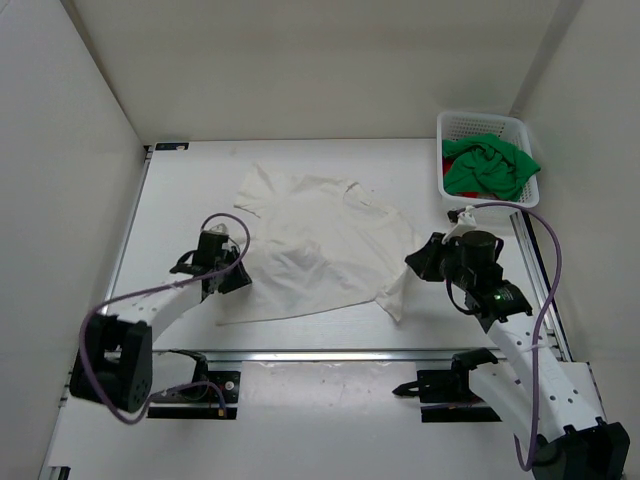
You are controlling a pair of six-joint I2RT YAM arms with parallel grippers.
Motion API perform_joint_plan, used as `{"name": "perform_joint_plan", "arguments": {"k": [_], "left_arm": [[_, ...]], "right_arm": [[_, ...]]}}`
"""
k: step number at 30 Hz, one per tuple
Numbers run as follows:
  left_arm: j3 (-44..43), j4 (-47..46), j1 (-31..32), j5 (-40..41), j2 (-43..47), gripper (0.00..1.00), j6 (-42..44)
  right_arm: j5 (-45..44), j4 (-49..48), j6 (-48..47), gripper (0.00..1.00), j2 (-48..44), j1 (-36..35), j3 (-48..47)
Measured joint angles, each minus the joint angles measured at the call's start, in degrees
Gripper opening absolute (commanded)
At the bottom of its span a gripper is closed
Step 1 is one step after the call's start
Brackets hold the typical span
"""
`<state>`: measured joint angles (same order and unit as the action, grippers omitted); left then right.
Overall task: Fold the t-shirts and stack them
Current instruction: Flatten out the tshirt
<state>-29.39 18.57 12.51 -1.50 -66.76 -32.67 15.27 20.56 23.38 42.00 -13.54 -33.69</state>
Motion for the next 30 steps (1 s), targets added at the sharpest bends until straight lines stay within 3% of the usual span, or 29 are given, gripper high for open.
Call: {"name": "perform_joint_plan", "arguments": {"k": [5,12,18,22,27,30], "left_arm": [[-7.19,-5.38,3.43,-0.22,-13.68,0.37,-1.70],[-19.50,-12.81,-1.14,-6.60,-30.64,0.37,-4.83],[-40.96,-9.35,-4.13,-7.37,-45.35,0.53,-5.18],[-37.62,-9.77,-5.60,-6.73,-38.40,0.54,-5.05],[-19.82,-13.51,-9.60,-6.05,-17.33,0.50,-5.18],[-9.88,-15.45,-13.99,-5.38,-10.36,0.50,-5.42]], "right_arm": [[-0.07,-0.79,0.94,0.00,0.11,-0.81,0.48],[-2.21,-0.96,2.49,0.00,1.20,-3.52,0.72],[-2.80,-2.51,3.58,0.00,4.55,-2.25,0.76],[-2.75,-3.78,3.65,0.00,5.57,-1.60,0.76],[-2.60,-5.97,3.89,0.00,6.03,-4.17,1.05],[-2.23,-6.95,3.91,0.00,5.90,-5.55,2.03]]}}
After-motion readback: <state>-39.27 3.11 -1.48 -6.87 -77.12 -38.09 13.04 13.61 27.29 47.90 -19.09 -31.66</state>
